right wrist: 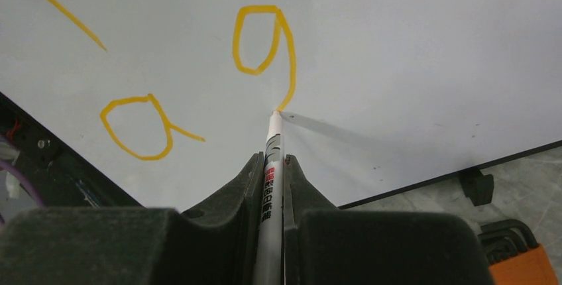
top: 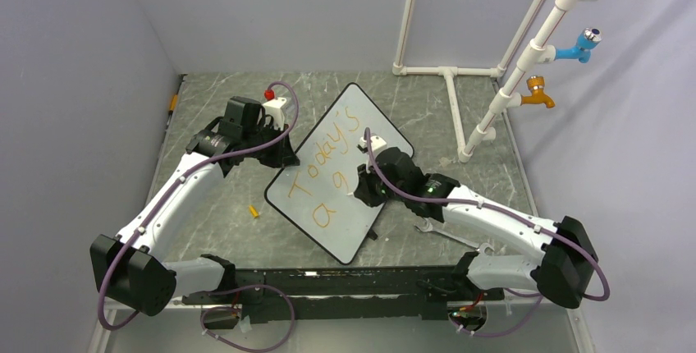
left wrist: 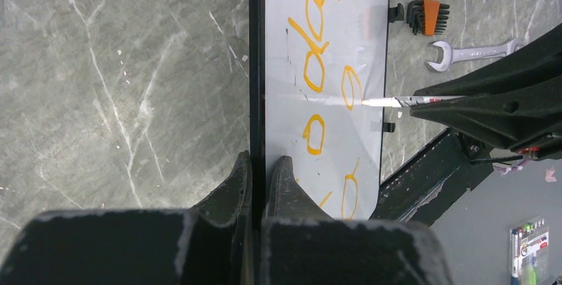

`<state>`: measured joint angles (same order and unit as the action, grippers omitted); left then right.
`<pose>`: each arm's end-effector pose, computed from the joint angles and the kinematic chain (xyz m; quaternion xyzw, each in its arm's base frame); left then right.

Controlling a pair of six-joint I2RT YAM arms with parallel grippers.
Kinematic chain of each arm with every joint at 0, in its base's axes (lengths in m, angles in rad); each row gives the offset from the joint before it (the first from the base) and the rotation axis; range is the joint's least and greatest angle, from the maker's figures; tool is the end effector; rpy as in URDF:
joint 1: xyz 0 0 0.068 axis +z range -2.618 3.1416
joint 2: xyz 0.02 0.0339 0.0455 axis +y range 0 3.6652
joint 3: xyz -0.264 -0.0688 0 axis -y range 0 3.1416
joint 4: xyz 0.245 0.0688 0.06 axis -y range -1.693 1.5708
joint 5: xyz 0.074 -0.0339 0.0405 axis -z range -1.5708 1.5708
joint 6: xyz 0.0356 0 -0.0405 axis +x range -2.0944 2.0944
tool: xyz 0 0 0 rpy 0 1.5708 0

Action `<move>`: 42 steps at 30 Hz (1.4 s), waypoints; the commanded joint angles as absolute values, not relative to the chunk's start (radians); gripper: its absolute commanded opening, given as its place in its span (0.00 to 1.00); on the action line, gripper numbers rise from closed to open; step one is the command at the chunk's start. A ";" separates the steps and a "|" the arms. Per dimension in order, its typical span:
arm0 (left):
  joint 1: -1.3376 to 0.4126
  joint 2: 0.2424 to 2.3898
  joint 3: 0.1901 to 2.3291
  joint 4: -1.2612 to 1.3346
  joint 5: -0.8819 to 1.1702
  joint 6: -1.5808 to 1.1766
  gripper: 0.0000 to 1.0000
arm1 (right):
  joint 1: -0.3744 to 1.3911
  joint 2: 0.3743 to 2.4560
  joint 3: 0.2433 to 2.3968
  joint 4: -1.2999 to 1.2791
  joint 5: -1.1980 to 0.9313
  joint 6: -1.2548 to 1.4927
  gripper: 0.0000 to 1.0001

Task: Write a sentence on the whiteboard

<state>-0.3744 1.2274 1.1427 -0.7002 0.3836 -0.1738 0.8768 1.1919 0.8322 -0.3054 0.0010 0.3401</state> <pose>0.2334 -0.1060 0.3255 0.1634 0.8950 -0.2713 0.3142 0.1657 0.1991 0.2611 -0.2382 0.8671 0.2497 0.3593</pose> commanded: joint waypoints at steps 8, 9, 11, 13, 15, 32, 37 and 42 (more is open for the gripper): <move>-0.373 1.218 1.134 -0.704 0.213 -0.077 0.00 | 0.976 1.213 0.818 -0.333 0.009 0.405 0.00; -0.372 1.218 1.134 -0.704 0.214 -0.077 0.00 | 0.985 1.218 0.828 -0.333 0.022 0.405 0.00; -0.373 1.217 1.133 -0.704 0.214 -0.077 0.00 | 0.998 1.231 0.852 -0.334 0.029 0.404 0.00; -0.373 1.216 1.133 -0.703 0.215 -0.077 0.00 | 1.009 1.247 0.882 -0.337 0.036 0.399 0.00; -0.373 1.215 1.132 -0.703 0.215 -0.077 0.00 | 1.015 1.267 0.912 -0.342 0.044 0.390 0.00; -0.373 1.209 1.134 -0.705 0.217 -0.076 0.00 | 1.018 1.194 1.083 -0.437 0.187 0.321 0.00; -0.372 1.208 1.131 -0.703 0.216 -0.077 0.00 | 0.977 1.217 1.098 -0.430 0.232 0.307 0.00; -0.372 1.208 1.131 -0.705 0.215 -0.075 0.00 | 0.904 1.237 1.101 -0.402 0.208 0.280 0.00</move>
